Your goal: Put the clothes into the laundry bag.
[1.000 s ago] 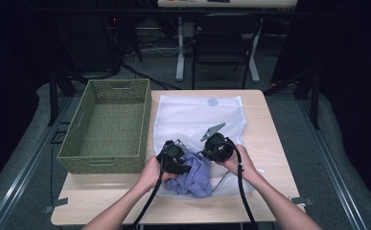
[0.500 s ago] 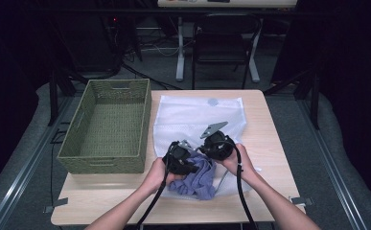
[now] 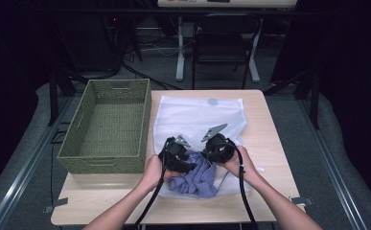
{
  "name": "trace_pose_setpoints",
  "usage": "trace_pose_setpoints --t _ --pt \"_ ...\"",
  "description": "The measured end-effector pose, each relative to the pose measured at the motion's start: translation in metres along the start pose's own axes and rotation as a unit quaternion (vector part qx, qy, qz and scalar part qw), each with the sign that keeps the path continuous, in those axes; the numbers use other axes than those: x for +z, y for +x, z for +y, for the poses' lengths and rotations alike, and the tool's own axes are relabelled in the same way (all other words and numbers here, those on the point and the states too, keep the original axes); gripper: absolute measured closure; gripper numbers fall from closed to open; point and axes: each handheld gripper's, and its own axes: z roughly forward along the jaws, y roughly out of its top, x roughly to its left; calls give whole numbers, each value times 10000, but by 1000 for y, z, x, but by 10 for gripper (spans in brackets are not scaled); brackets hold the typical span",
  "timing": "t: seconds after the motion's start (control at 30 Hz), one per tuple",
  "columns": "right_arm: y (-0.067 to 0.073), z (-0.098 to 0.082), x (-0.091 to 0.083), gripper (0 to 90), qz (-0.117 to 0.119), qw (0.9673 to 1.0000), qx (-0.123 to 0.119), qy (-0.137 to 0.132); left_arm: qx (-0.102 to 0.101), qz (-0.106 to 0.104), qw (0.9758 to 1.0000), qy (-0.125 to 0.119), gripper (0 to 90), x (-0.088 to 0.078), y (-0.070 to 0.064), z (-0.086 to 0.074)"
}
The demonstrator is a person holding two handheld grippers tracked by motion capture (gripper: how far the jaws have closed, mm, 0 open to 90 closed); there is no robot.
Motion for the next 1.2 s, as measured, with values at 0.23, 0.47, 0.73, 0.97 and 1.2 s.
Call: trace_pose_setpoints --t 0.23,0.47,0.73,0.97,1.2 --pt "0 0 0 882 28 10000 -22 3 -387 190 9991 53 328 1 17 -5" --pt "0 0 2 882 43 10000 -31 27 -426 54 9981 431 438 28 21 -9" --pt "0 2 0 882 26 10000 -16 -56 -233 -20 9989 414 839 33 15 -10" --pt "3 6 -4 882 10 9997 4 -223 -115 -263 9994 189 851 31 4 -3" --pt "7 9 -9 882 51 9993 -24 -367 -169 -173 9997 39 825 43 -1 -4"
